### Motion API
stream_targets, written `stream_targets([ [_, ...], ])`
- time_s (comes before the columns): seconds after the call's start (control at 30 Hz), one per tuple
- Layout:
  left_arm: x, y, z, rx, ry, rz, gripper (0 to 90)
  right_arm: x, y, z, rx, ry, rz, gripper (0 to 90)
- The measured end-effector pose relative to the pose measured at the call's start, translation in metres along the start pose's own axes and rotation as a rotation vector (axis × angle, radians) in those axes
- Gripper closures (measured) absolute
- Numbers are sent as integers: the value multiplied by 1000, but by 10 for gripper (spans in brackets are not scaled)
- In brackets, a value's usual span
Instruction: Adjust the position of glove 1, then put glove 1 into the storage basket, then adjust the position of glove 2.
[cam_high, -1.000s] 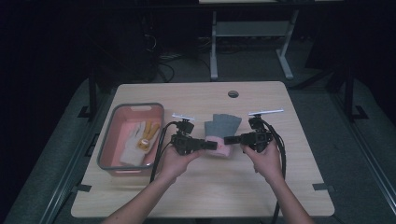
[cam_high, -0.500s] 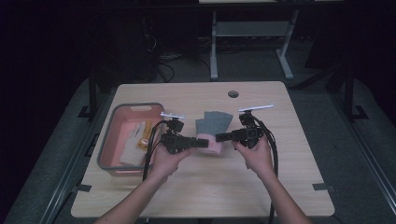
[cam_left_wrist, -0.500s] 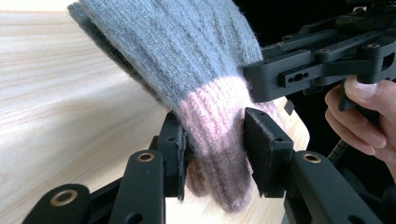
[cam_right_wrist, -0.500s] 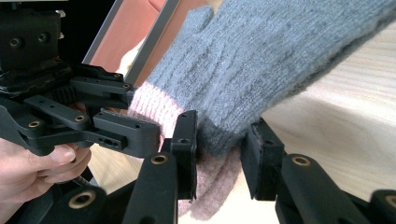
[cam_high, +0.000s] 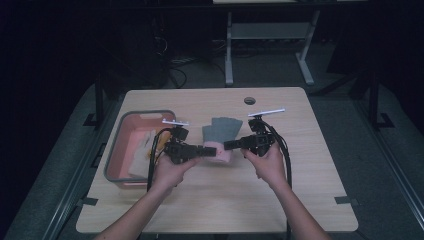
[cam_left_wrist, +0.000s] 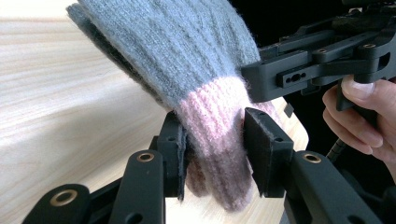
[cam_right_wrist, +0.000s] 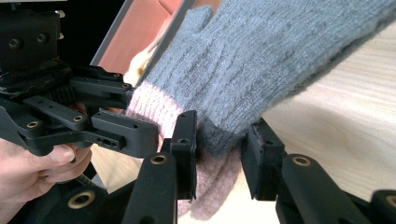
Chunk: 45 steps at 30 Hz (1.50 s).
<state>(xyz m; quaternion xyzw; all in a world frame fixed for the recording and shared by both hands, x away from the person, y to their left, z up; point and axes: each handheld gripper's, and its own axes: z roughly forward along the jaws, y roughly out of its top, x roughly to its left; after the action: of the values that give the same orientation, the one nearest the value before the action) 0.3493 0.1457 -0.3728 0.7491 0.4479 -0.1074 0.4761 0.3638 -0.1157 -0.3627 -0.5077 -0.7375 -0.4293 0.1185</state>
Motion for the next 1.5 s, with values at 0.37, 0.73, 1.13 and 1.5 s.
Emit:
stream_targets([
  [0.37, 0, 0, -10, -7, 11, 10, 608, 11, 7, 4, 10, 5, -17, 679],
  [0.73, 0, 1, -22, -24, 14, 14, 609, 18, 12, 6, 15, 16, -37, 676],
  [1.13, 9, 2, -43, -34, 37, 12, 608, 30, 21, 21, 32, 37, -55, 674],
  [1.5, 15, 5, -68, -52, 58, 5, 607, 49, 36, 37, 41, 53, -92, 674],
])
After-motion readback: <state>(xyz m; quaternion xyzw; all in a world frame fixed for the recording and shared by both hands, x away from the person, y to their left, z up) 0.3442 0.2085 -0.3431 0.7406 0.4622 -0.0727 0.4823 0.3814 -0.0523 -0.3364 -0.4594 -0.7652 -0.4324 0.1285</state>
